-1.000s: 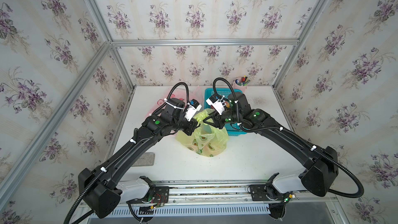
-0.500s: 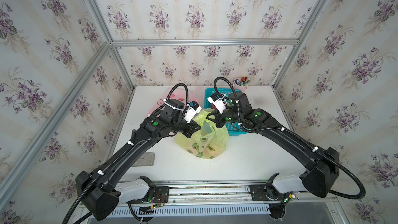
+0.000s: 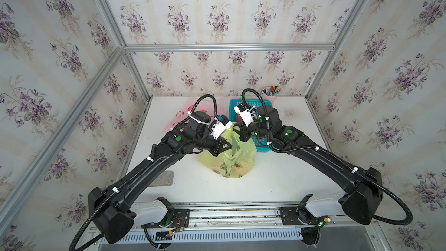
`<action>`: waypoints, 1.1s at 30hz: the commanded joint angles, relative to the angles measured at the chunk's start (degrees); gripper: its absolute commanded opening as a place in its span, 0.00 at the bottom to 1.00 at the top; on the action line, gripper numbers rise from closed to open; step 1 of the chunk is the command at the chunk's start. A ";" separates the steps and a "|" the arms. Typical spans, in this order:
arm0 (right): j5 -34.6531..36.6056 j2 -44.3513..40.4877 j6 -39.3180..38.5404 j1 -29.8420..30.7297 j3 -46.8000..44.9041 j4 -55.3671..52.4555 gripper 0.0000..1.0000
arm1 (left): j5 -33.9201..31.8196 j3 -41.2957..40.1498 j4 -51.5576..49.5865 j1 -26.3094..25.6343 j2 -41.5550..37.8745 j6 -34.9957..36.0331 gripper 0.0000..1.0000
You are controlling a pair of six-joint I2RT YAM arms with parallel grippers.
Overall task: Place the peach into a plastic bag & tie a knot
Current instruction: Cross the plastic bag at the center of the board.
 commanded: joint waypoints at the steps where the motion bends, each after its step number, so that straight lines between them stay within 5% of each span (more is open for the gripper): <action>1: 3.36 -1.51 -3.61 1.26 -1.91 6.53 0.00 | 4.75 0.88 1.80 -0.05 0.30 0.36 0.00; 5: 1.86 -2.97 -6.95 1.32 -2.46 4.85 0.00 | 0.59 1.06 0.02 0.04 -0.27 1.47 0.02; 8: -1.12 -4.02 -9.82 1.24 -2.37 2.73 0.00 | -4.15 2.90 -5.34 0.04 0.08 3.47 0.15; 12: -4.08 -5.26 -12.40 1.22 -2.53 1.30 0.00 | -10.28 4.30 -11.16 0.04 -0.75 5.35 0.56; 14: -5.65 -5.46 -13.19 1.25 -2.39 0.40 0.00 | -13.16 4.29 -12.63 0.06 -2.04 5.79 0.64; 33: -20.75 -1.45 -16.49 1.08 2.64 -10.23 0.00 | -26.54 11.14 -22.87 0.09 -3.63 13.53 0.63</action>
